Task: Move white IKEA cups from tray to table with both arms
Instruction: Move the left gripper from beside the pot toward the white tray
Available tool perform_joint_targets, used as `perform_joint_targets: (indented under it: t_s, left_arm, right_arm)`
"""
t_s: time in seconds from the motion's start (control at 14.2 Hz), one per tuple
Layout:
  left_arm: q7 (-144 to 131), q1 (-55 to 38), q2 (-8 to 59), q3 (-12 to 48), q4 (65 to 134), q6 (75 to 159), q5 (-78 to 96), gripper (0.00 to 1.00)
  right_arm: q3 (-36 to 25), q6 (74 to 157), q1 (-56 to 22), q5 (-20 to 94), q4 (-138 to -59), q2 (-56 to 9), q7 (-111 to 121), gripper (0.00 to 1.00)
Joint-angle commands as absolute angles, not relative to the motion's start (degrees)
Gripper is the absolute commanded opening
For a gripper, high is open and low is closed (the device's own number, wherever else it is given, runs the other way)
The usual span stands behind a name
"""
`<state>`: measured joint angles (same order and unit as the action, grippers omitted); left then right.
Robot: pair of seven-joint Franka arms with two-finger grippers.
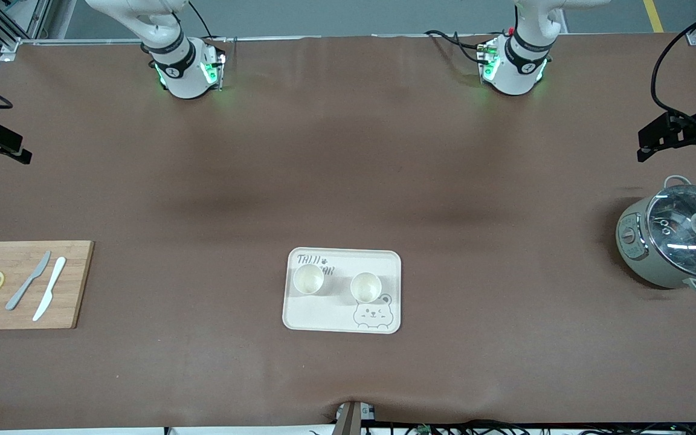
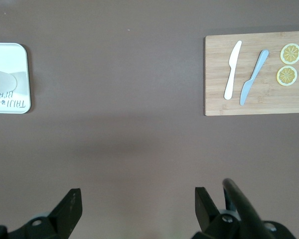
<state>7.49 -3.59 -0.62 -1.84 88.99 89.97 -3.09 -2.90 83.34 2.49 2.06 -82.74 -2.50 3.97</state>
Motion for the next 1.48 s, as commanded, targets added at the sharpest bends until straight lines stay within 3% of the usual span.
perform_joint_targets:
  t_s: [0.0, 0.85, 1.2, 1.41]
  left_arm:
    - [7.0, -4.0, -0.5, -1.7, 88.6, 89.3, -4.4, 1.0]
    - [2.7, -4.6, 3.9, 0.1, 88.2, 95.0, -3.0, 1.0]
    - [-2.5, -7.8, 12.1, 0.1, 79.6, 95.0, -2.9, 1.0]
    - [-7.2, -10.0, 15.0, 0.1, 77.8, 95.9, -1.7, 1.0]
  right_arm:
    - [-2.2, 83.9, 3.2, 1.4, -84.3, -1.0, 4.6, 1.0]
    - [-2.1, 84.1, 3.0, 1.4, -84.2, -1.1, 4.7, 1.0]
    - [-1.9, 84.4, 2.7, 1.7, -83.9, -1.2, 4.6, 1.0]
    - [-1.9, 84.5, 2.5, 1.8, -83.8, -1.3, 4.5, 1.0]
